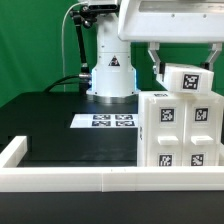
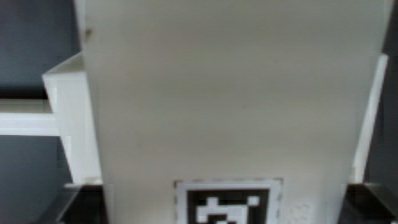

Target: Assemble cabinet

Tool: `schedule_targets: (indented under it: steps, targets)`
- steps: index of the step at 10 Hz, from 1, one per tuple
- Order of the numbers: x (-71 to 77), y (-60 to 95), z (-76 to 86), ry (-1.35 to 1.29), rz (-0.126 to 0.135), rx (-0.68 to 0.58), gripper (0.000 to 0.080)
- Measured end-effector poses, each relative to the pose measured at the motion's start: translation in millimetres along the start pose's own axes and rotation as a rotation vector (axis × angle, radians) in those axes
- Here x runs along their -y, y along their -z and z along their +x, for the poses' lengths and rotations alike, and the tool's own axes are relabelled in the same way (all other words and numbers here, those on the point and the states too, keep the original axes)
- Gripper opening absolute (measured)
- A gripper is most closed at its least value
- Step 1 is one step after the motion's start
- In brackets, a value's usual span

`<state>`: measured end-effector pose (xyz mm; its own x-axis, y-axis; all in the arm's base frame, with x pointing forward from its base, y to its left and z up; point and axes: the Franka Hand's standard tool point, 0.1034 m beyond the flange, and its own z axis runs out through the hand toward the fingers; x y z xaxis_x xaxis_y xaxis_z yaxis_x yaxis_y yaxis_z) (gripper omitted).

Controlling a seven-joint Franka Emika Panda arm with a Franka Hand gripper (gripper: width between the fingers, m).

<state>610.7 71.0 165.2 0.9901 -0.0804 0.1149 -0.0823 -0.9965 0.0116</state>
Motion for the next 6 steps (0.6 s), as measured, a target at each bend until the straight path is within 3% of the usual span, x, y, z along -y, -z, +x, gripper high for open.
schedule_targets:
  steps: [6]
  targets:
    - [2.6, -0.2, -3.5, -0.464, 0.009, 0.007, 0.0558]
